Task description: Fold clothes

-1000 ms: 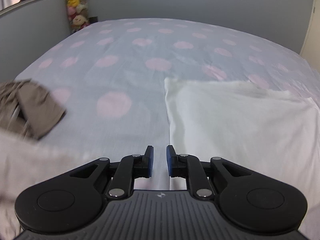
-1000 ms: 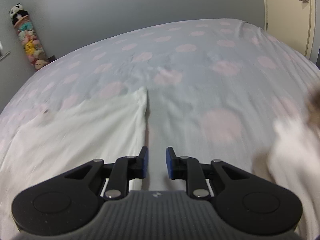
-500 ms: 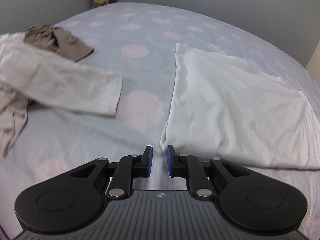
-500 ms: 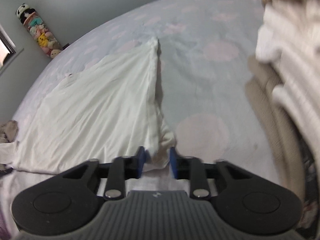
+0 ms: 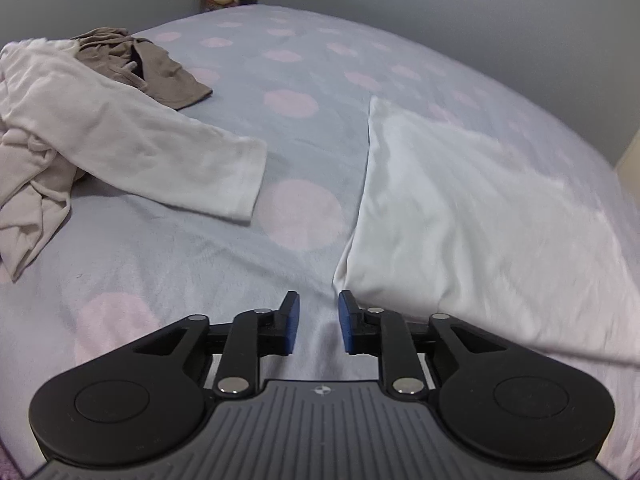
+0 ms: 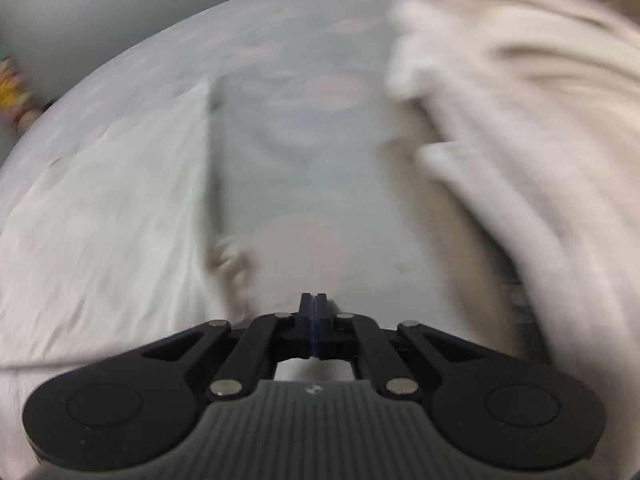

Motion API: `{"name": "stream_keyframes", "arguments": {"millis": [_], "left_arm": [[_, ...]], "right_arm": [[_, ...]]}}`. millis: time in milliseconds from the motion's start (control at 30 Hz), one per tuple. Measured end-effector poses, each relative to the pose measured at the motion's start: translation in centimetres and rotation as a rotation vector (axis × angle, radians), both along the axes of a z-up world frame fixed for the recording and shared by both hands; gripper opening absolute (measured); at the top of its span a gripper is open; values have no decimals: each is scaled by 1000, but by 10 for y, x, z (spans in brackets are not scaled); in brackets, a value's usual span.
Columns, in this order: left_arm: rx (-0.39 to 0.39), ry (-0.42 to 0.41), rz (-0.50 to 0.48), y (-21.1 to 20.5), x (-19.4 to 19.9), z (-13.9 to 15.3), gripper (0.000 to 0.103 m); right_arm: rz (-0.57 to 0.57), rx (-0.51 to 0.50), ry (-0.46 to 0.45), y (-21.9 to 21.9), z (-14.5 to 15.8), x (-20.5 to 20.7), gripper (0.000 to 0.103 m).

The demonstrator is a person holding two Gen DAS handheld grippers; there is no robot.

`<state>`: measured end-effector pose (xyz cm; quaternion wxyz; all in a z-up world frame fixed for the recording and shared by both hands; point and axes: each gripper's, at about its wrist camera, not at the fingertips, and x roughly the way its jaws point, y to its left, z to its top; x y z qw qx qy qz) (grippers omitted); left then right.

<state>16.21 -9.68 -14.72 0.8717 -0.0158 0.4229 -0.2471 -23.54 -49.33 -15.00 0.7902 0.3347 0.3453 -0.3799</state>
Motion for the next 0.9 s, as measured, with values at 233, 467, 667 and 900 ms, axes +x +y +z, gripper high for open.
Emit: {"name": "stream_keyframes", "arguments": {"millis": [233, 467, 667, 900], "left_arm": [[-57, 23, -30, -13, 6, -16, 32], [-17, -37, -41, -18, 1, -18, 6], [-27, 4, 0, -8, 9, -21, 6], [-30, 21, 147, 10, -7, -19, 2]], "right_arm": [[10, 37, -190, -1, 5, -14, 33], [120, 111, -103, 6, -11, 12, 8], [95, 69, -46, 9, -13, 14, 6], [-56, 70, -65, -1, -11, -12, 0]]}}
